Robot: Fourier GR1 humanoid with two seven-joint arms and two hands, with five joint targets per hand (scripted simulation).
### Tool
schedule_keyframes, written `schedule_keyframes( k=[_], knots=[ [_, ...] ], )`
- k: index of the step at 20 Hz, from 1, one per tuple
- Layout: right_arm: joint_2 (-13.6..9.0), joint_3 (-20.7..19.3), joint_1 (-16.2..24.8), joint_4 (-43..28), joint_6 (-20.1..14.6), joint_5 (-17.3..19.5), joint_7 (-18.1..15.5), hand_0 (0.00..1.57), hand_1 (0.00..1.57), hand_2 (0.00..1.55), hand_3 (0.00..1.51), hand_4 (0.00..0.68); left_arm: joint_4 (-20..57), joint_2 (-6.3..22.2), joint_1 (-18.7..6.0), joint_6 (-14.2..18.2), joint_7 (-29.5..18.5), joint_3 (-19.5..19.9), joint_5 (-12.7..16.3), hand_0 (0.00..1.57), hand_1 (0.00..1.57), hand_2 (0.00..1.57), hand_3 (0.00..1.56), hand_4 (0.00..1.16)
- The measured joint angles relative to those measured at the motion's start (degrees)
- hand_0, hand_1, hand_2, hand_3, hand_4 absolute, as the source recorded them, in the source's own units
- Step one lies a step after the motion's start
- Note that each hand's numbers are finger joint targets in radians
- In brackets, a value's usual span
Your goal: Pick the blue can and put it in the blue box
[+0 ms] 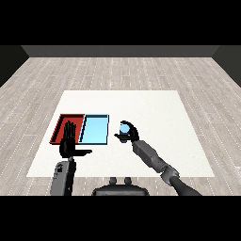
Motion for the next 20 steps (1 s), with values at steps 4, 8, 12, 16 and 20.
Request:
schedule_keyframes(
  k=[4,8,12,16,20],
  knots=[
    [0.0,0.2,-1.8,1.2,-2.4,0.6,2.0,1.56,1.56,1.49,1.44,0.683,0.9,0.4,-1.4,-0.4,0.1,0.5,0.5,0.0,0.0,0.0,0.0,0.0],
    [0.0,-0.1,-1.4,-0.8,-4.4,2.6,3.1,1.54,1.54,1.47,1.42,0.662,1.9,-0.1,-2.3,-0.4,0.2,-0.2,0.2,0.0,0.0,0.0,0.0,0.0],
    [-0.4,-1.0,-1.7,-2.6,-5.3,4.8,2.7,1.49,1.49,1.45,1.41,0.651,1.2,-0.9,-0.8,-0.2,0.3,-1.8,-1.0,0.0,0.0,0.0,0.0,0.0],
    [-0.4,-2.8,-2.0,-4.9,-5.7,8.0,2.8,1.47,1.47,1.45,1.41,0.643,2.8,-0.7,-1.9,0.6,0.4,-2.7,-3.1,0.0,0.0,0.0,0.0,0.0],
    [-1.0,-3.8,-1.8,-8.8,-6.5,10.8,3.4,1.49,1.49,1.45,1.4,0.648,5.5,-1.8,-2.8,1.4,0.5,-5.0,-4.3,0.0,0.0,0.0,0.0,0.0]
  ],
)
